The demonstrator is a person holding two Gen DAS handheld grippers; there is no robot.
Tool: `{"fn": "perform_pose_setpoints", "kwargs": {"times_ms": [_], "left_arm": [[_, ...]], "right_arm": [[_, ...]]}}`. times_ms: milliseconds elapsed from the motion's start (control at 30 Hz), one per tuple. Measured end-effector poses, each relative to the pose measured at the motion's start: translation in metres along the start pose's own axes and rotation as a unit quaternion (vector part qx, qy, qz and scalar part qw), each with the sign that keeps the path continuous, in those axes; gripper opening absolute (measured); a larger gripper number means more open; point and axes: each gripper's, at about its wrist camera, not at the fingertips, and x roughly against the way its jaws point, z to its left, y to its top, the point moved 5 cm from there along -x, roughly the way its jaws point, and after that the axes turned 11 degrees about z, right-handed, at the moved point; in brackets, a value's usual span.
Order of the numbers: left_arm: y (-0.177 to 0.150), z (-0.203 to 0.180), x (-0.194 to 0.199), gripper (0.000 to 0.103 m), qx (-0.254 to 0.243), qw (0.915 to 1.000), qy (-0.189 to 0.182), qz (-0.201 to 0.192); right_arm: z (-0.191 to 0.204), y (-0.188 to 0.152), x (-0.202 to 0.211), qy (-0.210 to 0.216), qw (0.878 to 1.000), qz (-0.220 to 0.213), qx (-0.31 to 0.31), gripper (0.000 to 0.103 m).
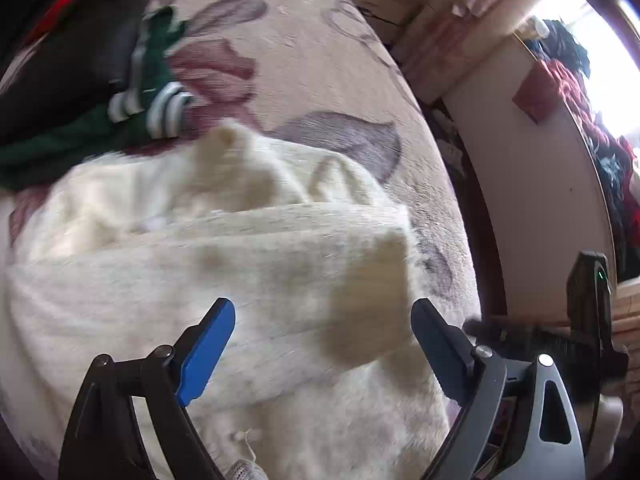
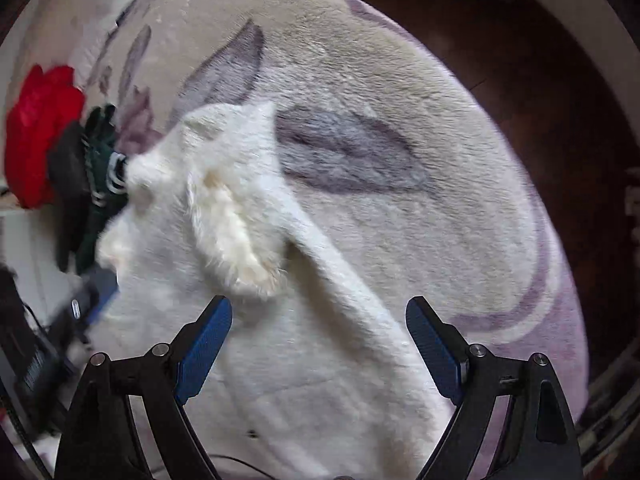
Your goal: Fold large clothes
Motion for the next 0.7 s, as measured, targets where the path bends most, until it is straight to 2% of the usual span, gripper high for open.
{"fn": "perform_pose_setpoints", "kwargs": {"times_ms": [100, 167, 233, 300, 333, 367, 400, 433, 500, 533, 600, 633, 700], "left_arm": [[-0.013, 0.064, 0.024, 0.090, 0.048, 0.9974, 0.053, -0.009], [-0.022, 0.120, 0.028, 0.090, 0.091, 0.9901, 0.106, -0.009], [-0.033, 0.188, 0.022, 0.090, 0.147, 0.9740, 0.173, -0.001], [-0.042, 0.237, 0.015, 0.090, 0.192, 0.9594, 0.207, 0.005], [-0.047, 0.263, 0.009, 0.090, 0.217, 0.9513, 0.218, 0.010], [-0.050, 0.280, 0.004, 0.090, 0.232, 0.9485, 0.215, 0.009], [-0.050, 0.293, -0.003, 0.092, 0.247, 0.9463, 0.209, 0.008], [-0.050, 0.303, -0.007, 0.092, 0.255, 0.9462, 0.198, 0.008], [-0.049, 0.308, -0.016, 0.094, 0.254, 0.9491, 0.186, 0.012], [-0.049, 0.311, -0.019, 0.100, 0.256, 0.9493, 0.183, 0.012], [-0.052, 0.316, -0.026, 0.102, 0.264, 0.9508, 0.161, 0.011], [-0.053, 0.319, -0.027, 0.103, 0.270, 0.9511, 0.150, 0.013], [-0.056, 0.318, -0.025, 0.103, 0.273, 0.9517, 0.140, 0.015]], "right_arm": [[0.022, 0.015, -0.009, 0.014, 1.000, 0.004, 0.015, 0.090], [0.042, 0.025, -0.017, 0.012, 0.999, 0.004, 0.041, 0.090], [0.058, 0.032, -0.029, 0.009, 0.998, 0.006, 0.069, 0.090], [0.076, 0.040, -0.047, -0.009, 0.995, 0.012, 0.100, 0.089], [0.088, 0.043, -0.055, -0.014, 0.993, 0.014, 0.119, 0.075], [0.095, 0.045, -0.061, -0.024, 0.991, 0.018, 0.132, 0.041], [0.105, 0.045, -0.066, -0.033, 0.988, 0.022, 0.147, 0.020], [0.112, 0.046, -0.066, -0.039, 0.987, 0.016, 0.158, 0.007], [0.127, 0.048, -0.056, -0.059, 0.982, -0.024, 0.179, 0.007], [0.131, 0.051, -0.052, -0.074, 0.979, -0.041, 0.183, 0.006], [0.130, 0.061, -0.051, -0.094, 0.979, -0.061, 0.172, 0.006], [0.126, 0.065, -0.056, -0.110, 0.979, -0.052, 0.163, 0.006], [0.112, 0.071, -0.084, -0.150, 0.979, -0.006, 0.137, 0.006]]}}
